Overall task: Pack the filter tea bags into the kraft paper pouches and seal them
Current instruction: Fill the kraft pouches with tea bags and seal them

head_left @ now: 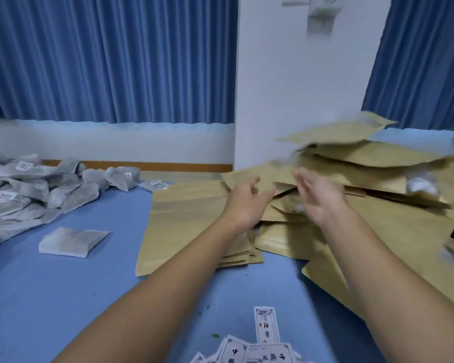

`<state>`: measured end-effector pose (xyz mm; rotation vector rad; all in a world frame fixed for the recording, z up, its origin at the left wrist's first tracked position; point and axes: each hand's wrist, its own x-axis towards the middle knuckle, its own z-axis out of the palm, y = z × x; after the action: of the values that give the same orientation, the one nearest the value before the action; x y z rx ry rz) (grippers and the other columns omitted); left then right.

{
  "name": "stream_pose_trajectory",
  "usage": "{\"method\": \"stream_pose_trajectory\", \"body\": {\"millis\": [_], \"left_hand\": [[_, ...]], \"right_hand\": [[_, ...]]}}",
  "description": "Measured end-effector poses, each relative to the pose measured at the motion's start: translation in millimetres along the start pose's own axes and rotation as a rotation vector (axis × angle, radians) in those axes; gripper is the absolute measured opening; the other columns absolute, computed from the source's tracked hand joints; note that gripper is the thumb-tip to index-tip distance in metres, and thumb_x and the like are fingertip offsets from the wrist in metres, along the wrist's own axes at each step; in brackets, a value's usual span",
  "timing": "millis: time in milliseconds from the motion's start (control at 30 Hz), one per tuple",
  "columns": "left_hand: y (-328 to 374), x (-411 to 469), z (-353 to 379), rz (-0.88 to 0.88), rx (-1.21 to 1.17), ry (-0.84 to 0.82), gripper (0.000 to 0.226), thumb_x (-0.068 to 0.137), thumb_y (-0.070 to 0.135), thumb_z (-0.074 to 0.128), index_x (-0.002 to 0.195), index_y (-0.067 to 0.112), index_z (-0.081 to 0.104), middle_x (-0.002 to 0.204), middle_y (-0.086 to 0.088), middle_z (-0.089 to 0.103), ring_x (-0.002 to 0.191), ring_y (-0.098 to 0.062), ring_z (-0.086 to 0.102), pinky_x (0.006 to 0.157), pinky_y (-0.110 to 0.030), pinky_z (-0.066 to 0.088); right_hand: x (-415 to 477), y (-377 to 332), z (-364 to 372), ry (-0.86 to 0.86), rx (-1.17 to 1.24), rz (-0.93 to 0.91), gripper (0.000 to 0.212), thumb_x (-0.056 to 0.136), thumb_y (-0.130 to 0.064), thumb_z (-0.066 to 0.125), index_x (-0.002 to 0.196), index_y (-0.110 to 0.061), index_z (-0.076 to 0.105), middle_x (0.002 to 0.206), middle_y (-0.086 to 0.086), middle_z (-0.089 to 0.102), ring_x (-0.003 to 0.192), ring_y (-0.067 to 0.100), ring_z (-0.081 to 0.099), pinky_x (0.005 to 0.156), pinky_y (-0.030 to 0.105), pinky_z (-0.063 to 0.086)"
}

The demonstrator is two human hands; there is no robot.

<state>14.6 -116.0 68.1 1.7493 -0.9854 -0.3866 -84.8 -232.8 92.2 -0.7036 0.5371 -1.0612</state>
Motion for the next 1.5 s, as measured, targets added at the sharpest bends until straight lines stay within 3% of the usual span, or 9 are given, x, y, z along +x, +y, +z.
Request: {"method": "stream_pose_trajectory", "body": {"millis": [233,533,700,800,867,1033,1233,1367,1500], "left_hand": [[-81,-43,-61,0.039,0.943,-0.172,0.082,0.073,0.087,0.047,0.123,0.023,0.046,0.129,-0.007,0.052,0.126,-0.03,0.044,0.105,-0.056,0.035],[-121,-60,-126,0.24,1.051,-0.371,0.073,0.084,0.075,0.055,0.118,0.011,0.057,0.115,-0.009,0.057,0.101,-0.03,0.057,0.084,-0.038,0.046],[-120,-63,-152,0.205,0.79,-0.431,0.064,0.082,0.071,0.06,0.129,0.028,0.066,0.146,0.001,0.055,0.136,-0.01,0.048,0.109,-0.027,0.04],[-116,-68,-156,0.306,0.801,-0.393,0.036,0.098,0.05,0.056,0.106,0.02,0.074,0.103,-0.001,0.075,0.094,-0.011,0.066,0.08,-0.028,0.048],[-114,-73,-153,0.384,0.847,-0.302,0.032,0.103,0.036,0.052,0.092,0.013,0.071,0.076,-0.003,0.068,0.067,-0.016,0.051,0.064,-0.03,0.039],[-123,-87,-151,0.506,0.79,-0.059,0.026,0.102,0.026,0.056,0.084,0.012,0.069,0.074,-0.002,0.068,0.065,-0.017,0.051,0.063,-0.031,0.041],[-138,-112,-144,0.666,0.672,0.239,0.019,0.095,0.022,0.069,0.083,0.007,0.068,0.086,-0.003,0.067,0.081,-0.023,0.062,0.075,-0.032,0.047],[-134,-140,-112,0.304,0.093,0.748,0.035,0.084,0.045,0.078,0.072,0.023,0.054,0.073,0.005,0.054,0.07,-0.015,0.052,0.067,-0.031,0.045],[-120,-139,-109,-0.04,-0.301,0.721,0.055,0.075,0.065,0.075,0.066,0.02,0.045,0.062,-0.01,0.053,0.054,-0.022,0.053,0.054,-0.033,0.049]], "right_hand": [[-41,105,-5,-0.464,-1.084,-0.295,0.029,0.096,-0.004,0.059,0.123,-0.011,0.068,0.113,0.002,0.074,0.109,0.011,0.068,0.102,0.029,0.049],[-70,152,-5,-0.843,-1.86,-0.713,0.041,0.105,-0.036,0.04,0.139,-0.015,0.052,0.15,0.001,0.047,0.139,0.018,0.038,0.109,0.032,0.03],[-78,141,4,-1.025,-1.832,-0.468,0.057,0.097,-0.062,0.044,0.147,-0.035,0.048,0.161,-0.013,0.03,0.146,0.011,0.03,0.114,0.03,0.027],[-80,132,14,-1.1,-1.833,-0.419,0.042,0.096,-0.059,0.05,0.133,-0.043,0.06,0.155,-0.019,0.04,0.139,0.014,0.042,0.109,0.038,0.04],[-82,129,21,-1.126,-1.879,-0.442,0.031,0.1,-0.044,0.051,0.124,-0.036,0.067,0.148,-0.014,0.051,0.131,0.019,0.049,0.104,0.04,0.044],[-93,130,29,-1.014,-1.893,-0.628,0.024,0.099,-0.033,0.05,0.078,-0.027,0.061,0.073,-0.001,0.062,0.078,0.025,0.055,0.07,0.042,0.051],[-104,134,34,-0.97,-1.841,-0.735,0.019,0.097,-0.039,0.055,0.091,-0.032,0.071,0.076,-0.008,0.067,0.078,0.016,0.057,0.064,0.033,0.049],[-107,140,32,-0.813,-1.448,-0.556,0.013,0.091,-0.034,0.069,0.08,-0.031,0.076,0.072,-0.014,0.07,0.071,0.005,0.06,0.064,0.028,0.048],[-108,137,31,-0.913,-1.106,-0.288,0.011,0.088,-0.02,0.075,0.077,-0.023,0.078,0.075,-0.006,0.072,0.065,0.0,0.056,0.063,0.016,0.041]]}}
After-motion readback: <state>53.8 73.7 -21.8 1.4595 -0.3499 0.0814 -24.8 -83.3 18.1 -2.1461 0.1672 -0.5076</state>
